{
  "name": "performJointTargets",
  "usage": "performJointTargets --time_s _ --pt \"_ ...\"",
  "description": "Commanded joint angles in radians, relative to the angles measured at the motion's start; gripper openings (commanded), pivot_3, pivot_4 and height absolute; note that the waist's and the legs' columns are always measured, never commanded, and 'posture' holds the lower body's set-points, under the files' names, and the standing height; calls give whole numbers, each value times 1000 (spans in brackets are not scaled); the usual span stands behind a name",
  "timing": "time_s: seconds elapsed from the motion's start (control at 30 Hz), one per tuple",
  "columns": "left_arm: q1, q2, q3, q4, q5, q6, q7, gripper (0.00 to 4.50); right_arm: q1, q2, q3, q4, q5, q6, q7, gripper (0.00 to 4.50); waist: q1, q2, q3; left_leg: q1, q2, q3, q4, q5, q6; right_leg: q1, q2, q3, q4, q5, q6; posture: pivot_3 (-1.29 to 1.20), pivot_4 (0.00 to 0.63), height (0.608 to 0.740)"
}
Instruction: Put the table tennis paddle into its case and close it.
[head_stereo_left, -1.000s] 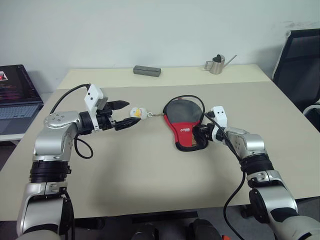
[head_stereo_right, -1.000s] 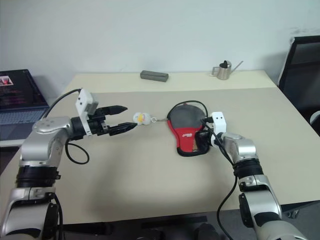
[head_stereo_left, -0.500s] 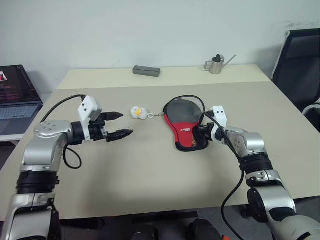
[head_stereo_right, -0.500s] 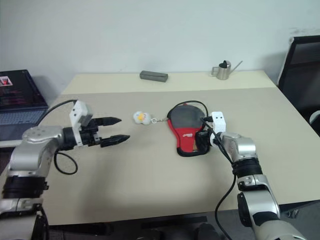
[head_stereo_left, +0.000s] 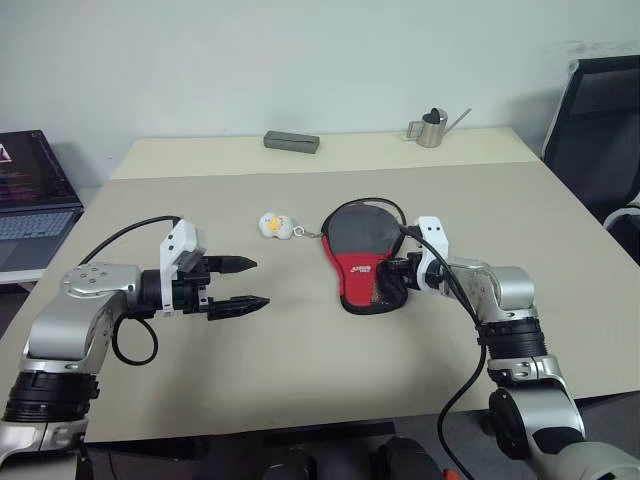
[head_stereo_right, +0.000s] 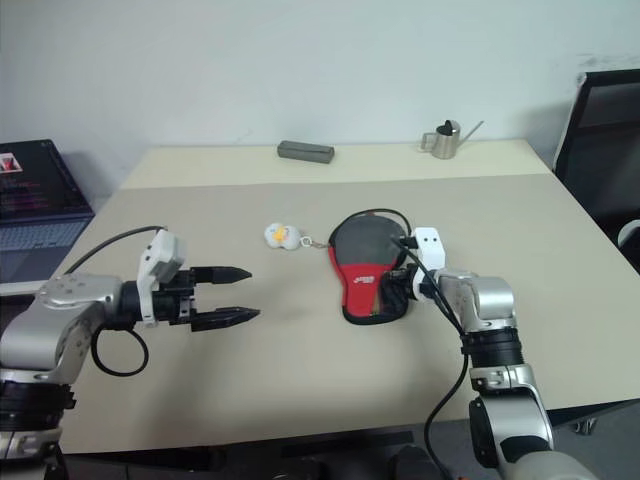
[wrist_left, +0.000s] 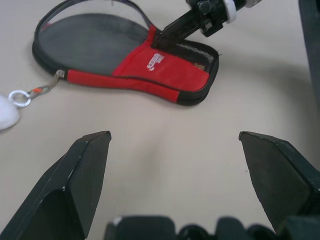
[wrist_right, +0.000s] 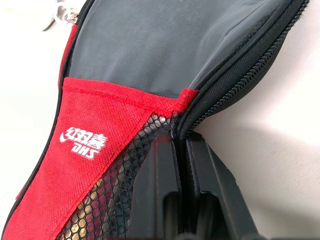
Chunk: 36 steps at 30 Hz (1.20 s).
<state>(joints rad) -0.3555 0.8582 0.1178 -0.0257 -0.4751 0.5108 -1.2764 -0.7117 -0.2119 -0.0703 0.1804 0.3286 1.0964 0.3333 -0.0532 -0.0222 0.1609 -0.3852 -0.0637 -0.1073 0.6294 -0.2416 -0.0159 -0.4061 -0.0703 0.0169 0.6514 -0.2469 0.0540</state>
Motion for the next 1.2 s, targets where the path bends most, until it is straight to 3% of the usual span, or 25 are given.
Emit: performJointTargets --time_s 0.03,0.43,0.87,1.2 --pt "21 7 5 -74 -39 23 -2 4500 14 10 -14 -82 31 41 -5 23 0 0 0 0 0 0 0 0 0 0 0 0 0 0 0 0 150 740" --pt "134 31 -30 -258 -94 67 -22 4500 111 9 -41 -305 78 227 -24 23 2 0 0 0 1 0 0 0 0 0 0 0 -1 0 -1 0 150 740" --pt "170 34 -45 -312 -123 92 -18 4500 255 35 -124 -595 133 498 -56 23 7 1 1 0 1 0 -1 0 0 0 0 -1 -2 -1 -1 0 150 740" --pt "181 31 -78 -335 -137 95 -31 4500 406 64 -163 -730 245 518 -123 23 18 1 1 0 1 0 -1 0 0 1 0 -1 -3 -1 -1 0 150 740"
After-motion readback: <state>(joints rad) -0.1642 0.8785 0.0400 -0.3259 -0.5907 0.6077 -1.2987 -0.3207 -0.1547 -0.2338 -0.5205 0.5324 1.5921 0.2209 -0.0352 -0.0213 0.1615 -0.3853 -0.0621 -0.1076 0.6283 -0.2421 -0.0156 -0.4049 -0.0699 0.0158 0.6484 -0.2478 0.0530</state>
